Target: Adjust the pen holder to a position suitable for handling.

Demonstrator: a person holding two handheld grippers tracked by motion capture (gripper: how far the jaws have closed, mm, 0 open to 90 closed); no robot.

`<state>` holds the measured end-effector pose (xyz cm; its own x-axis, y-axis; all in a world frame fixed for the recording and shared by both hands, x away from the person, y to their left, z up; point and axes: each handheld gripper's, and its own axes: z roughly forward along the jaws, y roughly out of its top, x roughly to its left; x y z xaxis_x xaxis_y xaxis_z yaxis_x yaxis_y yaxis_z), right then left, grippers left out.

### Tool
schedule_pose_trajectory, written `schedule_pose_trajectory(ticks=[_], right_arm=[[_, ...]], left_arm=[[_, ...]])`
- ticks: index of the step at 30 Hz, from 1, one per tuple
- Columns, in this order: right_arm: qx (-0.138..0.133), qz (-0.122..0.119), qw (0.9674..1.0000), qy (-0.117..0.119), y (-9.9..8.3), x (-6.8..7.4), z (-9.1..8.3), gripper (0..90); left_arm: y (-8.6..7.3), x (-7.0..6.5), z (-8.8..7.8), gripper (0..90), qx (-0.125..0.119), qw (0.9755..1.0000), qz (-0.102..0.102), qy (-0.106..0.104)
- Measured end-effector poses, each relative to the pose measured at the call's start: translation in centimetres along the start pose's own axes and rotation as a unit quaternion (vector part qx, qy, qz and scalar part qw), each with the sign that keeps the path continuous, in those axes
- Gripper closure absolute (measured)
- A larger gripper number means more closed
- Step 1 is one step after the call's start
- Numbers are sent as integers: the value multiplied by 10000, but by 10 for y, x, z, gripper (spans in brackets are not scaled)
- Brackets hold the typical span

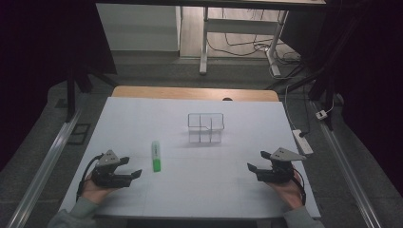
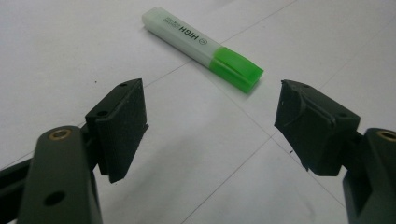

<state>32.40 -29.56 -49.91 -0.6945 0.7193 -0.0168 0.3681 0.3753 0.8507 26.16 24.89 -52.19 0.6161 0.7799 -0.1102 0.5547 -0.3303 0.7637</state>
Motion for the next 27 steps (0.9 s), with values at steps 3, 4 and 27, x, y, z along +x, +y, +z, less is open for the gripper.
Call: schedule_pose_trajectory(ticks=[3, 4, 27], right_arm=[[-22, 11, 10000, -3, 0, 0, 1, 236], [-18, -9, 10000, -14, 0, 0, 1, 236], [-4, 8, 9999, -109, 0, 1, 1, 244]], left_arm=[[0, 0, 0, 252, 2, 10000, -19, 11], [-1, 0, -1, 252, 2, 10000, -21, 16], [0, 0, -3, 267, 18, 10000, 18, 52]])
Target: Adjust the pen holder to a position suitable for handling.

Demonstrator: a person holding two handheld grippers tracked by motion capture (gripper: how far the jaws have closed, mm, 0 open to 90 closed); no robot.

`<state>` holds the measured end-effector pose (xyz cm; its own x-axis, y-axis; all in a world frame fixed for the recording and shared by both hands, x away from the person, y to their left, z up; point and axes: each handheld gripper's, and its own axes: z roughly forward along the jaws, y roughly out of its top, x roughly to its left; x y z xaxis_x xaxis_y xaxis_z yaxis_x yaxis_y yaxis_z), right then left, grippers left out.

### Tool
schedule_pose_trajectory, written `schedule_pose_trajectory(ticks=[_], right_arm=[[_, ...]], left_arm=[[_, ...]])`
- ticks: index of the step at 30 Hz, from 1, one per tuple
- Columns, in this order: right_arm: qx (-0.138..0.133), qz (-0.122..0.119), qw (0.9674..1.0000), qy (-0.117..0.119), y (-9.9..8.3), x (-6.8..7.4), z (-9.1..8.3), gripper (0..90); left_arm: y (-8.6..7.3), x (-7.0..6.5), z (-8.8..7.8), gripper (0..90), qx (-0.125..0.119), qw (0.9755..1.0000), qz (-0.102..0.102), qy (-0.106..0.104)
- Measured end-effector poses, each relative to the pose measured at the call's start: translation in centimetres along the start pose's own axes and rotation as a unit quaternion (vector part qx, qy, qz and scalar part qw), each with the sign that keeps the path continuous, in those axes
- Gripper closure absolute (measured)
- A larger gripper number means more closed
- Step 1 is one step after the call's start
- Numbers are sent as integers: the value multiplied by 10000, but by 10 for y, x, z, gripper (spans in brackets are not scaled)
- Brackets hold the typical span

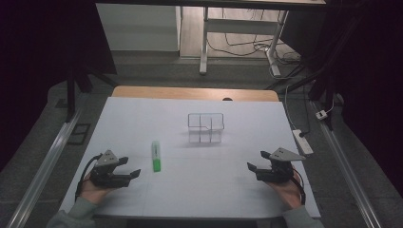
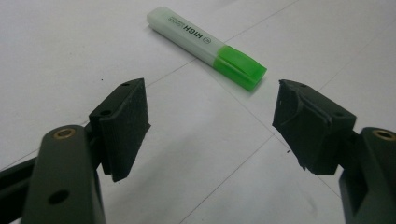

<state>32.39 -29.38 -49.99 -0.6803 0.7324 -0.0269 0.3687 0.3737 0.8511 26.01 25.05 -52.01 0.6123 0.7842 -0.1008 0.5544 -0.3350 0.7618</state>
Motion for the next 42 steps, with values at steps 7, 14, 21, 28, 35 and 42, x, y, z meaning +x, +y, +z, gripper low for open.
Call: schedule_pose_trajectory(ticks=[7, 14, 21, 28, 35, 42], right_arm=[[-32, 106, 9999, -17, 1, 0, 0, 254], [-50, 138, 9999, -23, 3, 2, 2, 264], [-67, 150, 9998, -56, 6, 5, 5, 292], [-74, 287, 9995, -138, 15, 4, 15, 357], [41, 317, 9995, -59, 33, 2, 45, 544], [36, 352, 9993, -107, 44, -1, 64, 740]], left_arm=[[1, 0, 1, 267, -3, 10000, 13, 0], [1, 1, 2, 267, -1, 10000, 2, -6], [1, 1, 2, 267, 6, 10000, 19, -8], [2, 0, 3, 267, 2, 10000, 18, -21], [2, 1, 4, 266, 10, 10000, 19, -36], [2, 1, 4, 267, 20, 10000, 46, -46]])
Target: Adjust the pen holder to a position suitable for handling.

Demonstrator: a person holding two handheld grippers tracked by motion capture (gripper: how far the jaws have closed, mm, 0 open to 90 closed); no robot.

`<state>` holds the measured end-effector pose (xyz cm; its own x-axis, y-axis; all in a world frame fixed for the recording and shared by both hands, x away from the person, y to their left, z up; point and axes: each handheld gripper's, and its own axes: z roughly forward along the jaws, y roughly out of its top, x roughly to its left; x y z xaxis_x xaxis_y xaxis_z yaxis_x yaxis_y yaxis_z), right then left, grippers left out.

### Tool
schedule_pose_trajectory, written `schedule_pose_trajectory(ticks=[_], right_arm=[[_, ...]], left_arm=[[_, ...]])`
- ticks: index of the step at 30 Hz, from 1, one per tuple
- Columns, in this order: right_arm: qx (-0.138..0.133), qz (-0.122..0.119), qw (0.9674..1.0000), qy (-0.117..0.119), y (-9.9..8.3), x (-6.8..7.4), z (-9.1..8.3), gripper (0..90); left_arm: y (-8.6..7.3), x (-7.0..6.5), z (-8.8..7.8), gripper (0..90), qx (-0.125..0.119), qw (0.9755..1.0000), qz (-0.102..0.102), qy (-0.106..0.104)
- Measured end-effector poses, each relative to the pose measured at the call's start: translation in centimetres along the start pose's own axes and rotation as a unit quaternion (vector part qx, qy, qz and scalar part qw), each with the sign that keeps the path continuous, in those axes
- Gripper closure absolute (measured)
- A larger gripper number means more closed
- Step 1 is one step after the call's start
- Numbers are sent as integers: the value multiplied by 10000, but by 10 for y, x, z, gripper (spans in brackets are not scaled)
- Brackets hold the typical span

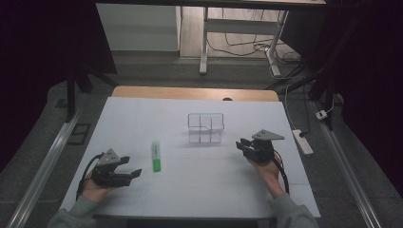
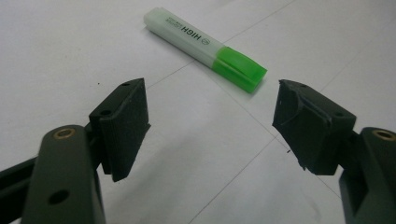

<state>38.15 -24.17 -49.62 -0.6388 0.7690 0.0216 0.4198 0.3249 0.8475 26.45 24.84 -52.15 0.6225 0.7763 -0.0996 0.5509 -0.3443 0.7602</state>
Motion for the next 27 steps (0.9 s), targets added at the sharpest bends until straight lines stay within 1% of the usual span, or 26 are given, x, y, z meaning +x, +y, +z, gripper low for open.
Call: schedule_pose_trajectory(ticks=[1, 2, 4, 5, 7, 9, 10, 11, 13, 14, 15, 17, 19, 23, 25, 27], right_arm=[[-17, -37, 10000, -40, 3, 0, 5, 806], [37, -34, 10000, -33, 4, 0, 8, 833], [53, -50, 9999, -71, 7, 0, 13, 884], [63, -20, 9999, -79, 8, -1, 15, 893], [75, -28, 9999, -95, 10, -1, 17, 894], [51, -62, 9998, -156, 13, -2, 24, 894], [51, -62, 9998, -156, 13, -2, 24, 894], [59, -12, 9999, -125, 15, -2, 30, 894], [96, -33, 9999, -123, 19, 0, 36, 894], [96, -33, 9999, -123, 19, 0, 36, 894], [140, -6, 9998, -133, 22, 0, 43, 894], [145, 12, 9998, -135, 25, 1, 48, 894], [79, 6, 9999, -127, 27, 3, 54, 894], [140, -24, 9998, -146, 30, 5, 67, 894], [125, -26, 9998, -132, 31, 6, 69, 894], [126, -58, 9998, -168, 31, 7, 72, 894]], left_arm=[[0, 0, 0, 267, 8, 10000, 1, 0], [0, 0, 0, 267, 8, 10000, 1, 0], [0, 0, 0, 267, -3, 10000, 5, -24], [0, 0, 0, 267, -7, 10000, 4, -28], [0, 0, 0, 267, -8, 10000, 3, -24], [0, 0, 0, 267, 0, 10000, -3, -21], [0, 0, 0, 267, 6, 10000, 5, -17], [0, 0, 1, 267, 7, 10000, 6, -21], [0, 0, 1, 267, 13, 10000, 9, -14], [0, 1, 1, 267, 18, 10000, 12, -9], [0, 1, 1, 267, 19, 10000, 7, -8], [0, 1, 1, 267, 18, 10000, -5, -6], [1, 1, 2, 267, 27, 10000, 0, -13], [0, 2, 1, 267, 10, 10000, -19, -9], [0, 2, 1, 267, 13, 10000, -21, -13], [0, 2, 2, 267, 15, 10000, -6, -23]])
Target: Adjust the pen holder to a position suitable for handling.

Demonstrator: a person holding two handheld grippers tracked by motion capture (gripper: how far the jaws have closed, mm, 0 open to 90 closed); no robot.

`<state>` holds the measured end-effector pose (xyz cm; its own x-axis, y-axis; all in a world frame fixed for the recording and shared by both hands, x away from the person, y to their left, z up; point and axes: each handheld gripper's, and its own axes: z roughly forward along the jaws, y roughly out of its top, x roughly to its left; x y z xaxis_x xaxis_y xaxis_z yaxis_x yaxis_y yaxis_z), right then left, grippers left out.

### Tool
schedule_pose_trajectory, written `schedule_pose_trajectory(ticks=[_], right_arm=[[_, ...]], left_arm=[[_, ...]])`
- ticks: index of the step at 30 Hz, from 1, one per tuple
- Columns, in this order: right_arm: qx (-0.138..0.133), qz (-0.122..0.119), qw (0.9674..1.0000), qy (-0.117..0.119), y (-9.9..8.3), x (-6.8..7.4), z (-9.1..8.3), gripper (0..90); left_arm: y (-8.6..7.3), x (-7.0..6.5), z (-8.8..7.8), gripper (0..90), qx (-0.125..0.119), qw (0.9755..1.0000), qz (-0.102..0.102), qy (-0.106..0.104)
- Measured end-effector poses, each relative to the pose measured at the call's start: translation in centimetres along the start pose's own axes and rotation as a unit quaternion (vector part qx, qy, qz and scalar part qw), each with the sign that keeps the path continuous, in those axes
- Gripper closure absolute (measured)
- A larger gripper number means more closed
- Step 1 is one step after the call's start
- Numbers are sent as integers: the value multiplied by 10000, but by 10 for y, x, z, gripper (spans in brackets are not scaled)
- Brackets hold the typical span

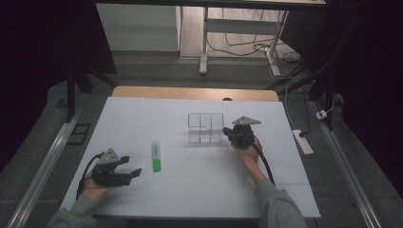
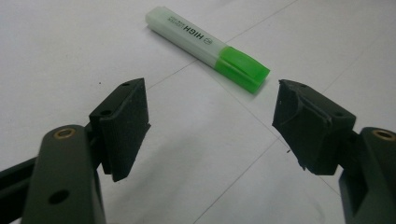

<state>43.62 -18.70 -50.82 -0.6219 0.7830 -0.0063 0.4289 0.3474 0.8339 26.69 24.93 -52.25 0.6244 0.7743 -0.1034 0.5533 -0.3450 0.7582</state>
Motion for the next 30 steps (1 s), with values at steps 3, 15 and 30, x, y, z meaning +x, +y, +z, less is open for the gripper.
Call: schedule_pose_trajectory(ticks=[3, 15, 30], right_arm=[[43, 35, 10000, 9, -1, 0, 1, 894], [38, 0, 10000, 73, -1, 6, 2, 894], [39, -152, 9996, 216, 7, 25, 15, 894]], left_arm=[[0, 0, 1, 267, 16, 10000, 16, -5], [0, 0, 2, 267, 26, 10000, 16, 0], [0, 1, 2, 268, 34, 10000, 31, 0]])
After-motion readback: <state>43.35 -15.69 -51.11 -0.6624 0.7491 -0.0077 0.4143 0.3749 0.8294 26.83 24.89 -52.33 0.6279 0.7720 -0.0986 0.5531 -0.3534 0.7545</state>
